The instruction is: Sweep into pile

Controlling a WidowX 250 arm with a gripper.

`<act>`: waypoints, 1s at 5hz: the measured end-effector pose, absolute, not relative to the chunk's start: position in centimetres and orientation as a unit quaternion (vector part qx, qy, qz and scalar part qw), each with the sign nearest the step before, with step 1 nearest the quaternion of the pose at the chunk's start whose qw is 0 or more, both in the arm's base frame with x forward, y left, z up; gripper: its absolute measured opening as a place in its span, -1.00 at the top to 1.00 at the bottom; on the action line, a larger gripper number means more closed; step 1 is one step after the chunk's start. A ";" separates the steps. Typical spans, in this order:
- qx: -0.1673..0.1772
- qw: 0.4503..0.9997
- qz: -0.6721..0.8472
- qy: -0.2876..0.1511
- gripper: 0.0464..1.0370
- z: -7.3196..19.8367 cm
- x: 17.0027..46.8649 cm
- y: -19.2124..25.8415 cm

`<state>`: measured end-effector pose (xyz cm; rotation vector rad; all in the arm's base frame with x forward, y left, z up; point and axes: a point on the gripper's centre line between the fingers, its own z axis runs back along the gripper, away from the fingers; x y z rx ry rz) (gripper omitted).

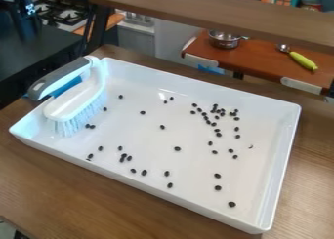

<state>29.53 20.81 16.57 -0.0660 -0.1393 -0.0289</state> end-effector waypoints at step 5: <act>-0.033 0.999 -0.007 -0.026 -0.92 11.3 30.6 16.3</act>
